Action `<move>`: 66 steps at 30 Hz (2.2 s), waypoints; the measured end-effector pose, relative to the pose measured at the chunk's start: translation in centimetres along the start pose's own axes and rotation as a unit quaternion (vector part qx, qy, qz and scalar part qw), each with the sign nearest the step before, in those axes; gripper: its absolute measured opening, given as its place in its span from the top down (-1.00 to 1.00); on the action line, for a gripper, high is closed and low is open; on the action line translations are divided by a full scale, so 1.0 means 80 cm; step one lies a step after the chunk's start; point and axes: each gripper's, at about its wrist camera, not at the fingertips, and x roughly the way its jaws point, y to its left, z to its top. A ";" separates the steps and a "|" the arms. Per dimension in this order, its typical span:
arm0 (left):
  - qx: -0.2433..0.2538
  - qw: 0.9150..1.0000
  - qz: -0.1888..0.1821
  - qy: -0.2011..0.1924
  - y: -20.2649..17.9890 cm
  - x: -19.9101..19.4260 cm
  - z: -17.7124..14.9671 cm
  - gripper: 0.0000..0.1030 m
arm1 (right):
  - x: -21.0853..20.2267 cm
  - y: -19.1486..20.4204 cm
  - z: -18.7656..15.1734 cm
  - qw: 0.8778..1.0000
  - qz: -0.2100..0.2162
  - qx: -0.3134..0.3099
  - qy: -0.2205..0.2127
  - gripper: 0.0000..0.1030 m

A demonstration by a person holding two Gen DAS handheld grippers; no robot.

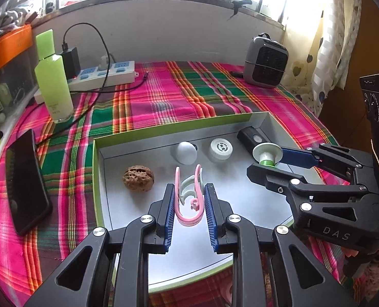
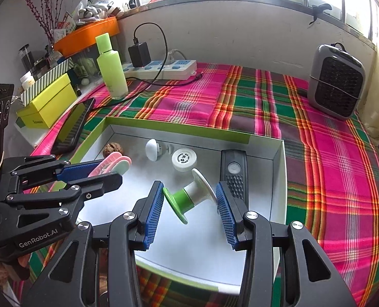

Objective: Organize objects
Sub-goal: 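Carry the pink clip and green spool into the tray with both tools, then open both tools to release the pink clip and green spool in the tray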

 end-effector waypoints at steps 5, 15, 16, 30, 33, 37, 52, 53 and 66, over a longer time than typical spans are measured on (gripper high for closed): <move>0.001 1.000 0.005 0.010 0.001 0.012 0.002 0.60 | 0.009 -0.001 0.005 1.000 0.001 -0.002 0.002 0.15; 0.001 1.000 0.009 0.016 0.003 0.022 0.004 0.60 | 0.022 0.004 0.009 1.000 0.007 -0.011 0.010 0.15; 0.001 1.000 0.011 0.017 0.003 0.024 0.004 0.60 | 0.023 0.004 0.010 1.000 0.007 -0.011 0.011 0.15; -0.010 1.000 0.014 0.022 0.010 0.037 0.005 0.59 | 0.034 0.006 0.008 0.999 -0.007 -0.029 0.011 0.15; -0.007 1.000 0.016 0.023 0.010 0.037 0.006 0.59 | 0.034 0.007 0.008 0.999 -0.010 -0.032 0.009 0.15; -0.007 1.000 0.016 0.022 0.010 0.037 0.006 0.59 | 0.034 0.006 0.007 0.999 -0.010 -0.033 0.007 0.15; -0.003 1.000 0.019 0.024 0.008 0.039 0.005 0.48 | 0.033 0.008 0.006 0.999 -0.019 -0.040 0.009 0.15; -0.003 1.000 0.020 0.024 0.008 0.039 0.006 0.48 | 0.033 0.009 0.006 0.999 -0.019 -0.041 0.009 0.15; -0.006 1.000 0.023 0.016 0.008 0.022 0.003 0.24 | 0.018 0.008 0.001 0.999 -0.017 -0.031 -0.002 0.14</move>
